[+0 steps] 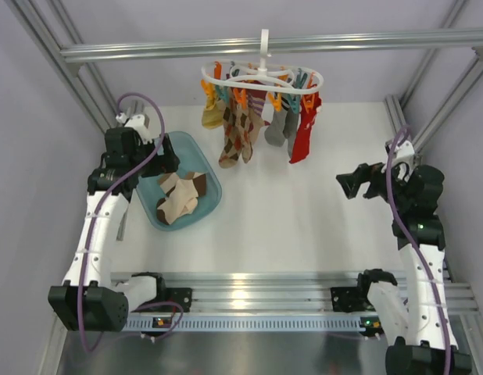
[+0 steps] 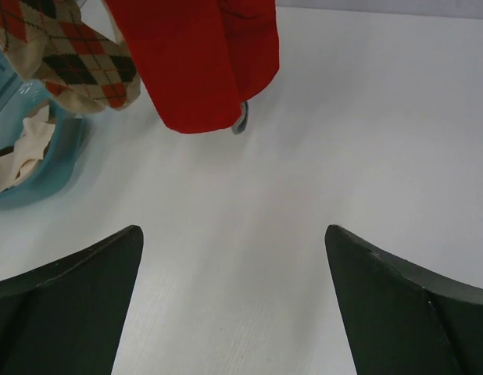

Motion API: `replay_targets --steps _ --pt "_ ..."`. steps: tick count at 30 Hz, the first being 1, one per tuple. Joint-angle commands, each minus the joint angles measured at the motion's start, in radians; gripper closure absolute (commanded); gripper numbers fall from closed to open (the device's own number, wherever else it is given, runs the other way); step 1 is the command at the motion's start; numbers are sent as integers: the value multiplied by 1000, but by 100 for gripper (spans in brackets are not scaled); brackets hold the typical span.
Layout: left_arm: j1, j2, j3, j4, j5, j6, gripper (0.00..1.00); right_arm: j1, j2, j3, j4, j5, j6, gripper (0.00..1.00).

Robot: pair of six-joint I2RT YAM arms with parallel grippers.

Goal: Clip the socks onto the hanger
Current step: Open the clamp at the hanger.

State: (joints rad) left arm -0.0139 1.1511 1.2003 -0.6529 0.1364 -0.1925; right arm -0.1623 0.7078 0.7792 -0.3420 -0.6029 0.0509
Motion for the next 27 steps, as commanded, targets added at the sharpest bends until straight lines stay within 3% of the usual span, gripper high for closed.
replay_targets --steps 1,5,9,13,15,19,27 --pt "3 -70 -4 1 14 8 2 36 -5 8 81 -20 15 0" --pt "3 -143 -28 36 97 24 2 107 18 29 136 -54 49 0" --pt "3 -217 -65 111 401 18 7 219 45 32 224 -37 75 0" --pt "0 -292 -169 398 567 -112 11 314 87 60 253 -14 66 0" --pt "-21 -291 -186 528 562 -197 16 340 97 71 277 0 69 0" --pt "-129 -222 -111 558 417 -142 31 423 117 87 297 86 72 2" --pt "-480 16 103 645 243 -45 46 515 156 157 321 178 67 11"
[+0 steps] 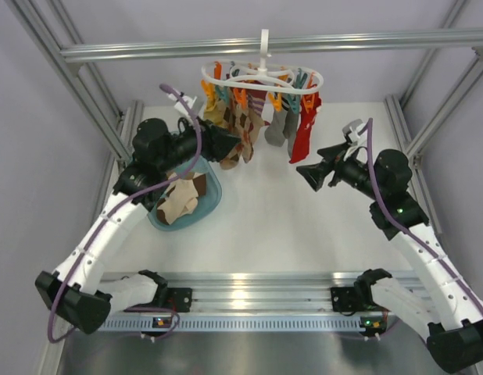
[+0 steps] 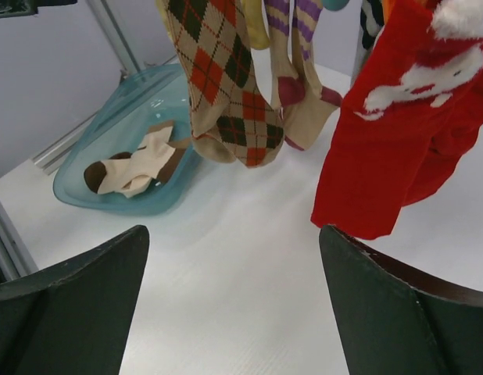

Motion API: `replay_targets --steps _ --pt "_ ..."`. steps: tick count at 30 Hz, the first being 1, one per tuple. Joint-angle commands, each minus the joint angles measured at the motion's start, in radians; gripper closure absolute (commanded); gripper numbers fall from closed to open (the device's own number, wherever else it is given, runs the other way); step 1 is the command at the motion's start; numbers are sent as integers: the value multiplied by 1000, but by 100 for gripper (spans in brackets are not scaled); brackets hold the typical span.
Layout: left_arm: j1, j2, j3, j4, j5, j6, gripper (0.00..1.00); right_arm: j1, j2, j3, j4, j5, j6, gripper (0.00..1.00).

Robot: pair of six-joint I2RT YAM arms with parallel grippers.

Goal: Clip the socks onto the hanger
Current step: Open the clamp at the hanger.

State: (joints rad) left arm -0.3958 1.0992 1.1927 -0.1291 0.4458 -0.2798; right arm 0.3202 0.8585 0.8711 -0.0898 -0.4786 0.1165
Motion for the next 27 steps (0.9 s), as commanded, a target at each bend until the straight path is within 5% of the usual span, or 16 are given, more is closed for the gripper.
replay_targets --steps 1,4,7,8,12,20,27 --pt "-157 88 128 155 -84 41 48 52 8 69 71 69 -3 13" --pt "-237 146 176 187 -165 39 48 92 31 94 82 113 -3 21" --pt "-323 218 249 204 -289 22 57 135 66 121 157 178 5 33" --pt "-334 237 271 194 -338 8 67 141 77 135 168 195 6 37" --pt "-345 355 428 79 -538 -82 74 169 140 167 235 250 14 52" --pt "-347 458 536 45 -619 -180 72 209 250 224 324 282 6 63" --pt "-347 496 571 37 -651 -170 72 209 293 236 387 284 5 63"
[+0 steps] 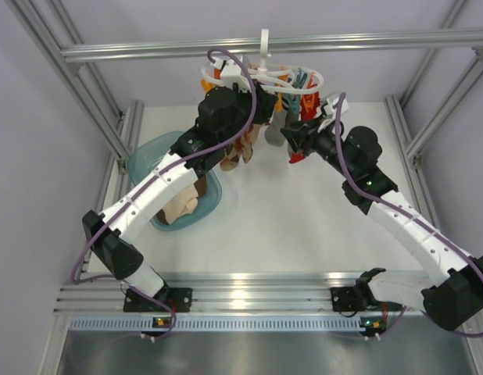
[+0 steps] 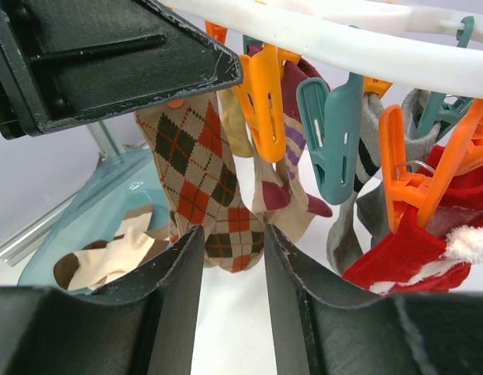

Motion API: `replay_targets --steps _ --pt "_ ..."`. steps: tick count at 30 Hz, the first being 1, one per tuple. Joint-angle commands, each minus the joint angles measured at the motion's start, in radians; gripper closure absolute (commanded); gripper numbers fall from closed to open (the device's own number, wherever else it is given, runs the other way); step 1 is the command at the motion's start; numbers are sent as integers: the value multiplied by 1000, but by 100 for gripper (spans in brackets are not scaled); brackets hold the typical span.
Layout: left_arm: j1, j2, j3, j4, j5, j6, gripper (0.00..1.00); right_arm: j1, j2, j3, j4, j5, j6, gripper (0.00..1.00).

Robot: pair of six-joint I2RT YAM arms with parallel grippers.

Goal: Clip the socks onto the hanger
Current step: Open the clamp at the hanger.

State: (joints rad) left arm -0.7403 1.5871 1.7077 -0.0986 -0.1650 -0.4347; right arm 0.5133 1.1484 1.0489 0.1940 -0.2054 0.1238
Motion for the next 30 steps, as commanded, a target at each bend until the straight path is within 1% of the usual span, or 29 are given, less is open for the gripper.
replay_targets --steps 1,13,18,19,21,23,27,30 --pt "-4 11 59 4 -45 -13 71 16 5 59 110 5 -4 63" --pt "-2 25 63 13 -65 1 73 21 36 74 194 -104 -64 62" --pt "-2 11 46 16 -68 -3 74 22 47 68 208 -114 -98 62" --pt "-1 10 41 25 -68 7 74 24 50 66 212 -115 -104 61" --pt "5 8 29 36 -62 8 74 22 59 63 226 -120 -116 56" --pt "13 11 26 39 -47 -1 74 22 68 62 232 -120 -154 54" --pt "42 19 23 43 2 -38 74 22 76 62 231 -101 -191 53" --pt "70 25 18 54 38 -74 77 22 79 56 242 -106 -205 52"
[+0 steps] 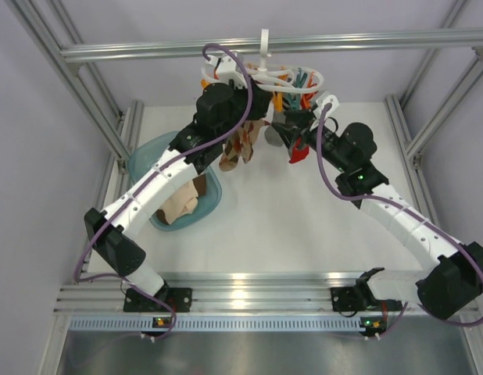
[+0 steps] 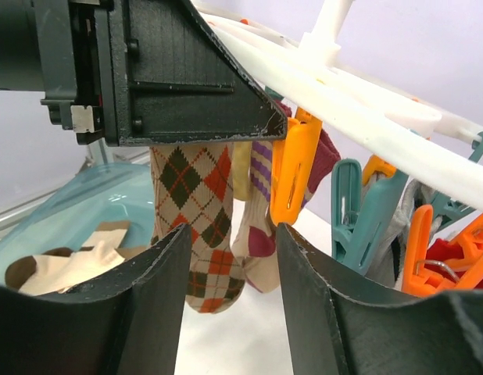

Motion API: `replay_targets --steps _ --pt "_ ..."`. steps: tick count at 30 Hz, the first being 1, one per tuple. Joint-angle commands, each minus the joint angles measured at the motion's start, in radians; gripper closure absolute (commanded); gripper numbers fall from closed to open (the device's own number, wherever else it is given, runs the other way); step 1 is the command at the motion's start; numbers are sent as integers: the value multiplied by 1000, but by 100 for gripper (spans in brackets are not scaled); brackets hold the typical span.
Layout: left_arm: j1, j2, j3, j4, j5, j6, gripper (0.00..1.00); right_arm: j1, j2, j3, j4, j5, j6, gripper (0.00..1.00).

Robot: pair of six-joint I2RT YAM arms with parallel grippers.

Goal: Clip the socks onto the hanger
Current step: Open the clamp at the hanger.

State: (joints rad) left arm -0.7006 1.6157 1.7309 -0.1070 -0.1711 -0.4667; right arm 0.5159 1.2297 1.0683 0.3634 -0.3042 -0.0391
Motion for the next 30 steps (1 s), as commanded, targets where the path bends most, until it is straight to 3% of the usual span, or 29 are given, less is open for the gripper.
replay_targets --steps 1,6,18,24,30 --pt "38 1 -10 69 71 -59 79 19 -1 30 77 -13 -48 52" --pt "69 1 -39 143 160 -101 85 21 1 6 121 -23 -85 48" --pt "69 7 -60 214 203 -142 78 18 17 13 135 45 -105 47" --pt "69 10 -47 193 202 -113 100 13 30 16 150 77 -110 46" --pt "75 -14 -60 184 239 -104 100 10 71 50 178 50 -104 46"
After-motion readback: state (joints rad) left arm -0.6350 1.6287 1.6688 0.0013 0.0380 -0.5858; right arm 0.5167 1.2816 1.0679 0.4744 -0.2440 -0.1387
